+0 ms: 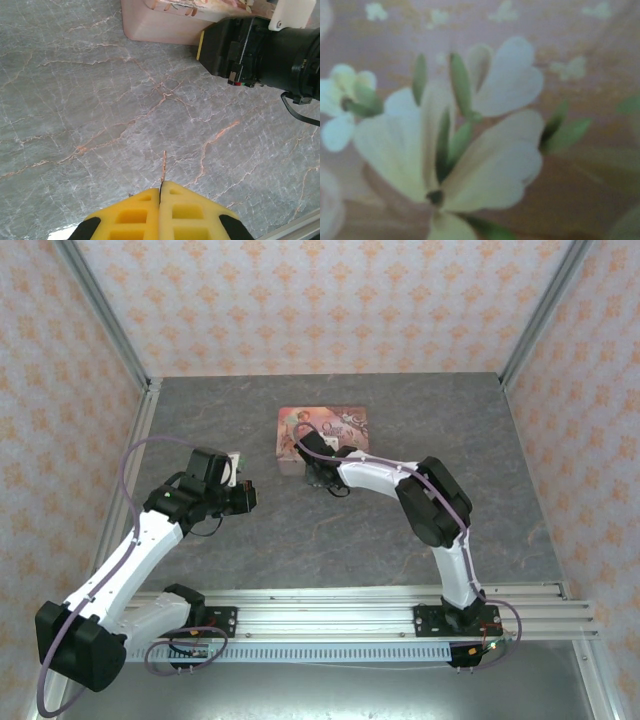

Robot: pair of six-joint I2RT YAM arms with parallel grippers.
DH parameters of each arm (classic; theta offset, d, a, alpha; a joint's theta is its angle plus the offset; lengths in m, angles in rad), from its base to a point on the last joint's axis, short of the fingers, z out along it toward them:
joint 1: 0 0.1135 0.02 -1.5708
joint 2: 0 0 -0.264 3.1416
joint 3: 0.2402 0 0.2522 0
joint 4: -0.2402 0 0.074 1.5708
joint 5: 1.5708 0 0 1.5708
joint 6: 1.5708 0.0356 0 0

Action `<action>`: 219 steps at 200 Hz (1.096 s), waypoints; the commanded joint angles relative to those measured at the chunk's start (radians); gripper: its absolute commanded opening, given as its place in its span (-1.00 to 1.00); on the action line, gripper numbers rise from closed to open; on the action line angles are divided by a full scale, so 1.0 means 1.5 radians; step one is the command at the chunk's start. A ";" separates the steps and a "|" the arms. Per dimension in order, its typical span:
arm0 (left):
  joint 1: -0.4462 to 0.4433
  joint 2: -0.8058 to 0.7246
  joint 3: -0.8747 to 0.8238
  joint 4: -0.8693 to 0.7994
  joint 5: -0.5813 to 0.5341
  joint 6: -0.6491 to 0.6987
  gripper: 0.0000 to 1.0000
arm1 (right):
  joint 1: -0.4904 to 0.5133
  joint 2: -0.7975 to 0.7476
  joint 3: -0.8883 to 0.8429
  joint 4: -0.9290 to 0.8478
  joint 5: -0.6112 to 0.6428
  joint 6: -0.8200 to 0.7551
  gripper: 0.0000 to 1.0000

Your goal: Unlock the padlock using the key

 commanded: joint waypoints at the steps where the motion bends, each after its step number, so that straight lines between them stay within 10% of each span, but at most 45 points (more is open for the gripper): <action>1: 0.003 -0.012 -0.002 0.028 0.021 0.018 -1.00 | -0.007 0.008 0.024 0.018 0.006 -0.011 -0.47; 92: 0.003 -0.015 -0.024 0.051 0.023 0.043 -1.00 | -0.010 -0.018 0.026 0.003 -0.085 -0.081 -0.70; 146: 0.003 -0.039 -0.052 0.093 0.051 0.097 -1.00 | -0.012 -0.042 0.023 -0.041 -0.097 -0.067 0.07; 219: 0.003 -0.026 -0.039 0.062 0.057 0.099 -1.00 | -0.014 -0.032 0.036 -0.038 -0.025 -0.022 0.07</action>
